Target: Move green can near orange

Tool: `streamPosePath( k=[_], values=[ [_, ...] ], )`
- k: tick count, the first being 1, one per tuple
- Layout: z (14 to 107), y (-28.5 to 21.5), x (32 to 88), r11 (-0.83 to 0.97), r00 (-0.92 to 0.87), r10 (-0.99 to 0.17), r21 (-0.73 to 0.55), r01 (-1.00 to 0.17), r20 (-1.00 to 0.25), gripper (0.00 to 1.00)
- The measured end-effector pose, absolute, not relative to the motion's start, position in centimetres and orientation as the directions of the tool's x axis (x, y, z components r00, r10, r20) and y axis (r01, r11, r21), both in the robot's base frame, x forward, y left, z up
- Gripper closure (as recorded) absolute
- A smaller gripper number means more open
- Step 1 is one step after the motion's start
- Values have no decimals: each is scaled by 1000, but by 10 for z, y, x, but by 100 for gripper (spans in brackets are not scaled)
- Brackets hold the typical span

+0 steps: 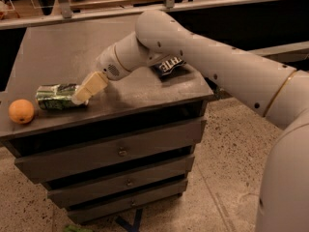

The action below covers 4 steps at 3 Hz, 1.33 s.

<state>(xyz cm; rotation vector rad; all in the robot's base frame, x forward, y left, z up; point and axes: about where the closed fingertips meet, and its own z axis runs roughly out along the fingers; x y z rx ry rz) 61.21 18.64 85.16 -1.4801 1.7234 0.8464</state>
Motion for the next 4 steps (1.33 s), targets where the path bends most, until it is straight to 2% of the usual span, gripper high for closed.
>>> streamPosePath(
  k=[2, 4],
  values=[
    [865, 129, 627, 269, -189, -505, 55, -962, -842, 0],
    [880, 73, 638, 388, -219, -505, 7, -922, -835, 0]
  ],
)
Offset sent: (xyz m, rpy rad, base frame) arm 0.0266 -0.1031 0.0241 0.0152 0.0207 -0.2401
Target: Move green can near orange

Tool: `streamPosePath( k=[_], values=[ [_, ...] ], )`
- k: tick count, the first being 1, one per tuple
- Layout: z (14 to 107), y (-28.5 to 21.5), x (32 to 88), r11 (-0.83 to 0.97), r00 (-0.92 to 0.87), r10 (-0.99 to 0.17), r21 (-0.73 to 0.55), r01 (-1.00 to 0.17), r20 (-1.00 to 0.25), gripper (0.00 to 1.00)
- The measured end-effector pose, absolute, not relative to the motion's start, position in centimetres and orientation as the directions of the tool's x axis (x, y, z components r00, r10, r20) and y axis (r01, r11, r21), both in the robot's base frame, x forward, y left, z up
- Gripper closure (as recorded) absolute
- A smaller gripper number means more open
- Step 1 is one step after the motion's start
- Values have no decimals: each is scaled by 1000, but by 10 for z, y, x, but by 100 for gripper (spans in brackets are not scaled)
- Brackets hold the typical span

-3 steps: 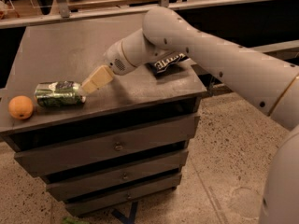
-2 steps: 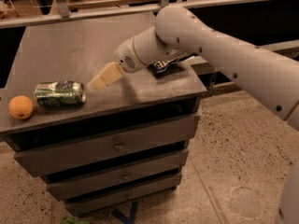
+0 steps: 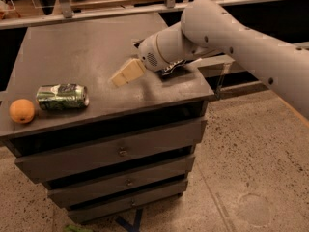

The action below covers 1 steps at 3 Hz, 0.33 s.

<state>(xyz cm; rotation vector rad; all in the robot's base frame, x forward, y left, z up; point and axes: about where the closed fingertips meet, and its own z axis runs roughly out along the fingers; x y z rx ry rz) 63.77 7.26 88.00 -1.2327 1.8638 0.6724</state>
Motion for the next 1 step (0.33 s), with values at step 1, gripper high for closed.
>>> streamPosePath(
  k=[1],
  values=[
    [881, 70, 638, 393, -219, -506, 3, -920, -834, 0]
  ],
)
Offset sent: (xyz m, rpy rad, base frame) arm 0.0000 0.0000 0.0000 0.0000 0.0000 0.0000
